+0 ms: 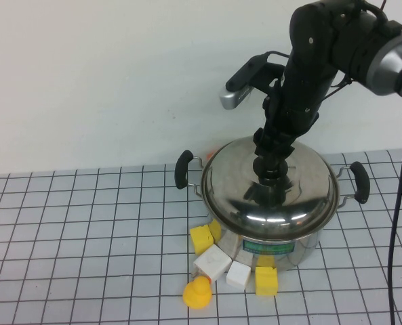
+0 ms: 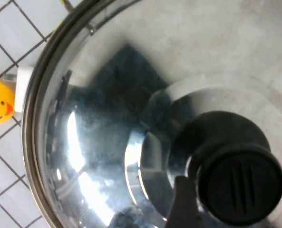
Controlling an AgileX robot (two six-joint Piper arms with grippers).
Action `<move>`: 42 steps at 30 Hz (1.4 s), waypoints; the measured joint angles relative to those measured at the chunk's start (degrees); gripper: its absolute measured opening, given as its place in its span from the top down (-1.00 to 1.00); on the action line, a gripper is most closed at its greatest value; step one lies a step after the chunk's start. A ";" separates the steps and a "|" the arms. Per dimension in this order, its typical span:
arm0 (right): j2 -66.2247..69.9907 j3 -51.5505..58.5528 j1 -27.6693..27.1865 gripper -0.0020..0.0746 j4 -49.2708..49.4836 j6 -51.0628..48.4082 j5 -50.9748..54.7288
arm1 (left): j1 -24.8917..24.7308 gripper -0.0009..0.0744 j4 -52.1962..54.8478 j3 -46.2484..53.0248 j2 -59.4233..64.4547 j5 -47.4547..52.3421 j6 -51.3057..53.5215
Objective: Cover the pot
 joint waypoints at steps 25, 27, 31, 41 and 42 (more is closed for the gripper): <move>-61.52 52.48 0.18 0.95 2.86 6.69 -27.06 | 0.00 0.98 0.00 0.00 0.00 0.00 0.22; -68.55 57.47 0.18 0.95 1.42 8.81 -28.17 | 0.00 0.98 0.00 0.00 0.00 0.00 0.22; -80.71 66.76 0.18 0.95 -0.99 10.86 -32.19 | 0.00 0.98 0.00 0.00 0.00 0.00 0.22; -111.37 93.16 0.18 0.95 -10.25 15.65 -48.67 | 0.00 0.98 0.00 0.00 0.00 0.00 0.22; -114.34 95.50 0.18 0.95 -10.91 16.60 -49.27 | 0.00 0.98 0.00 0.00 0.00 0.00 0.22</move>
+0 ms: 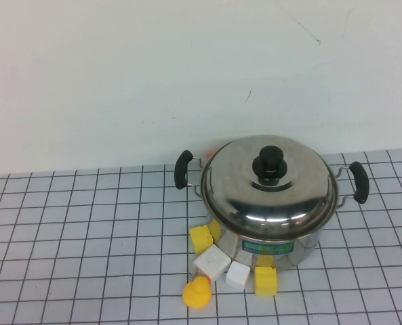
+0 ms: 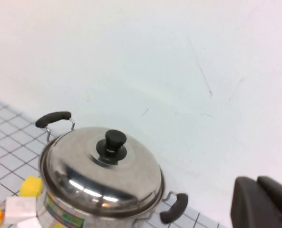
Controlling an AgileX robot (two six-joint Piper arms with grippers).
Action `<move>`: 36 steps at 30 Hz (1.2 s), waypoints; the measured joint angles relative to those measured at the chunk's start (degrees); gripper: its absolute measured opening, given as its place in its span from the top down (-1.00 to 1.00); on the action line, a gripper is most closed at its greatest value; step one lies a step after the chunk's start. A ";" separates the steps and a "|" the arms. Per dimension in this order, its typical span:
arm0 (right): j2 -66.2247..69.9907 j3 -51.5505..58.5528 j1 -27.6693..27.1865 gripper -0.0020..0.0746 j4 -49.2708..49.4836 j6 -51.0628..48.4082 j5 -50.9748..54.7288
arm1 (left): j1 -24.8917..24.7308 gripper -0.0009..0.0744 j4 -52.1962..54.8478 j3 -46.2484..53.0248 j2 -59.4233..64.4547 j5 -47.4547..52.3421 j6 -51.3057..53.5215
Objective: Cover the pot
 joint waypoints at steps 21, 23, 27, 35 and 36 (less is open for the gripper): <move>-13.65 27.19 -26.94 0.95 11.32 4.64 -5.99 | 0.00 0.98 0.00 0.00 0.00 0.00 0.00; -13.65 27.19 -26.94 0.95 11.42 5.32 -4.75 | 0.00 0.98 0.00 0.00 0.00 0.00 0.00; -13.65 26.97 -26.94 0.95 11.53 6.67 -2.29 | 0.00 0.98 0.00 0.00 0.00 0.00 0.00; -13.65 26.76 -26.94 0.95 11.60 7.02 -1.26 | 0.00 0.98 0.00 0.00 0.00 0.00 -0.22; -13.65 26.76 -26.94 0.95 11.60 7.02 -1.26 | 0.00 0.98 0.00 0.00 0.00 0.00 -0.22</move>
